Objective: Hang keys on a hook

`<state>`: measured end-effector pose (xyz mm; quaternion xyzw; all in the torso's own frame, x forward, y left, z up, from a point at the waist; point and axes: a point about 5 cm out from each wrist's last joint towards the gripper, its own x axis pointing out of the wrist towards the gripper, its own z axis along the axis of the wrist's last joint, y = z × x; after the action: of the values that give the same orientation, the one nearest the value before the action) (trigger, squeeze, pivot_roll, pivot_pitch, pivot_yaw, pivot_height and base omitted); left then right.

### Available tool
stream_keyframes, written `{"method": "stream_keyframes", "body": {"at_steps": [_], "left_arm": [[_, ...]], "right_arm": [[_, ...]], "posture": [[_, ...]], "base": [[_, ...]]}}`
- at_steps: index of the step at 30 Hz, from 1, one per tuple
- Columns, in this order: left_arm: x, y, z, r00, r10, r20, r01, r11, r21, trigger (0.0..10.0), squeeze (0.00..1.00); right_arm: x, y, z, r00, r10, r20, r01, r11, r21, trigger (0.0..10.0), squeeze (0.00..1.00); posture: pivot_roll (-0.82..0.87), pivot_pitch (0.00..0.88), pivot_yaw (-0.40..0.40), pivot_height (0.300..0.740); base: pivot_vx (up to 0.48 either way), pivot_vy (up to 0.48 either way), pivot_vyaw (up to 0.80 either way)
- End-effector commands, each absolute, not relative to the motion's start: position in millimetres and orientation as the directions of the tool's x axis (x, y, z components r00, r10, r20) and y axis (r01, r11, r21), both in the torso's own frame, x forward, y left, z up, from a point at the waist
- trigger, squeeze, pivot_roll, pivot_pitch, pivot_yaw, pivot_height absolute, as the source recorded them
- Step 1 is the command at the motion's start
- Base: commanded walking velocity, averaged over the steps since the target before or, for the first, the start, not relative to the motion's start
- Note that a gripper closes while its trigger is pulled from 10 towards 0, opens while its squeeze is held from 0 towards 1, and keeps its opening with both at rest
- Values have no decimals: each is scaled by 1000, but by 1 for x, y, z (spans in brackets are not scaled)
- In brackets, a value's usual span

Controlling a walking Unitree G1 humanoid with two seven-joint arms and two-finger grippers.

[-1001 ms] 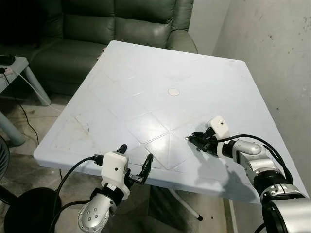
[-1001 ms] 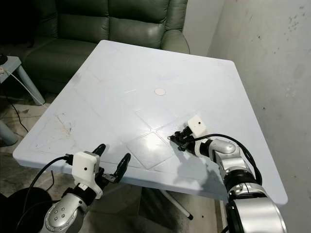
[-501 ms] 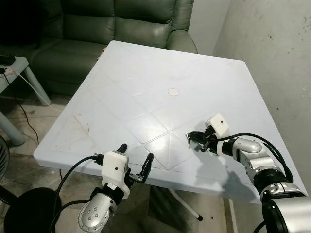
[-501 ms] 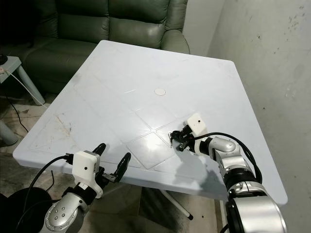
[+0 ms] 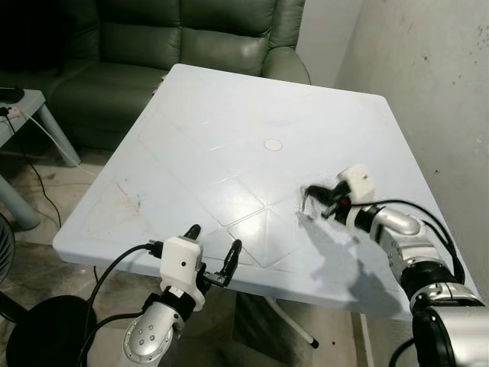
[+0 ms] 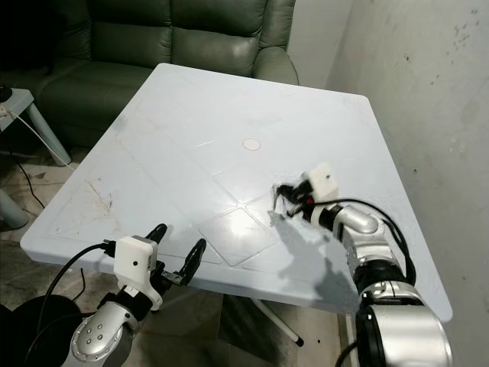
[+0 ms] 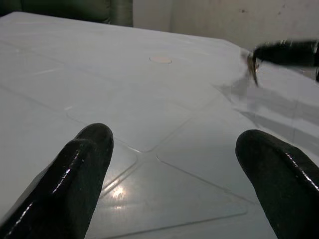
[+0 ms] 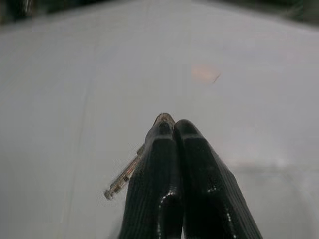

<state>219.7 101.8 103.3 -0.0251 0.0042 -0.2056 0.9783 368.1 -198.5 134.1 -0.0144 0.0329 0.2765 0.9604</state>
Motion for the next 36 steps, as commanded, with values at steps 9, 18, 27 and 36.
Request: {"method": "stream_keyframes", "body": {"at_steps": [9,18,27,36], "left_arm": [[232,101,106,918,-396,17,396,918,-21,10000,0],[241,95,109,908,-418,38,419,908,-27,10000,0],[245,89,108,903,-427,49,429,902,-36,10000,0],[251,95,111,919,-387,71,390,920,-38,10000,0]], "right_arm": [[371,-199,141,893,449,12,-434,855,284,1529,0],[343,-210,124,705,602,-374,-702,664,-256,10000,0],[337,-222,142,617,655,-437,-783,568,-254,10000,0],[339,-196,181,689,717,106,-725,681,106,10000,0]], "posture": [[69,17,-66,740],[46,4,-61,740],[30,0,-71,740],[41,0,-71,740]], "base": [[0,0,0],[0,0,0],[0,0,0],[0,0,0]]}}
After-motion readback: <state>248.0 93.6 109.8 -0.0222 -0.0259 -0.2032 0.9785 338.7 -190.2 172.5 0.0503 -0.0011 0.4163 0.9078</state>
